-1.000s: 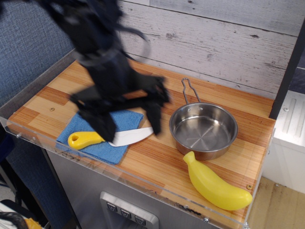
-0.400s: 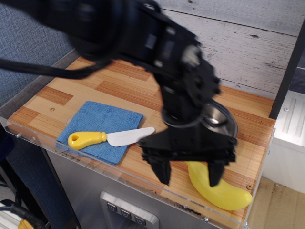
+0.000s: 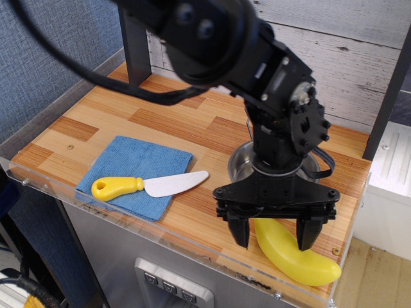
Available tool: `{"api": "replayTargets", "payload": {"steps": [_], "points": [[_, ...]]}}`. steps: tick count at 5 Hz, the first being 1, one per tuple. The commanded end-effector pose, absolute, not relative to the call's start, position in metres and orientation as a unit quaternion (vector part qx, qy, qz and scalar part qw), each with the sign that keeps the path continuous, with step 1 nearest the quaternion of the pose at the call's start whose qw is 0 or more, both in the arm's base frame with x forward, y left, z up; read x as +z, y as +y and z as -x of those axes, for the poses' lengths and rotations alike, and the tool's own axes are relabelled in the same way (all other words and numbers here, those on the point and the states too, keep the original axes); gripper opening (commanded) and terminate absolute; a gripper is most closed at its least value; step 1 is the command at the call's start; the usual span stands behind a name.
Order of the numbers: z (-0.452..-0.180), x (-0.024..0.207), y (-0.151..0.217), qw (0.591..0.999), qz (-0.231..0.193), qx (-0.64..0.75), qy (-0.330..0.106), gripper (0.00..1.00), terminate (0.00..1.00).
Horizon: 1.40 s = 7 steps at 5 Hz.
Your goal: Move the banana to the top left corner of the table.
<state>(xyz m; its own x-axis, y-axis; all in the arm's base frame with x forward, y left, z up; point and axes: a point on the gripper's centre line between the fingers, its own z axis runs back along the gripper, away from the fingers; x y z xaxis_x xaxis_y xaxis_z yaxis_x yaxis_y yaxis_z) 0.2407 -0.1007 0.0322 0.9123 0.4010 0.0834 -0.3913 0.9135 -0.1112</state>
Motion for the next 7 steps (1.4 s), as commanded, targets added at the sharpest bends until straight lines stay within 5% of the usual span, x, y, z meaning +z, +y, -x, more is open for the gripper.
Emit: {"api": "replayTargets", "payload": {"steps": [1,3,4,7], "points": [[-0.264,0.033,-0.095,0.973,0.039,0.22,-0.061,1.0,0.0],[-0.264,0.015,-0.095,0.977,0.023,0.206,-0.045,1.0,0.0],[-0.262,0.013,-0.095,0.985,0.006,0.17,-0.041,0.0,0.0],[-0.255,0.035,-0.097,0.987,0.027,0.148,-0.062,0.0,0.0]]}}
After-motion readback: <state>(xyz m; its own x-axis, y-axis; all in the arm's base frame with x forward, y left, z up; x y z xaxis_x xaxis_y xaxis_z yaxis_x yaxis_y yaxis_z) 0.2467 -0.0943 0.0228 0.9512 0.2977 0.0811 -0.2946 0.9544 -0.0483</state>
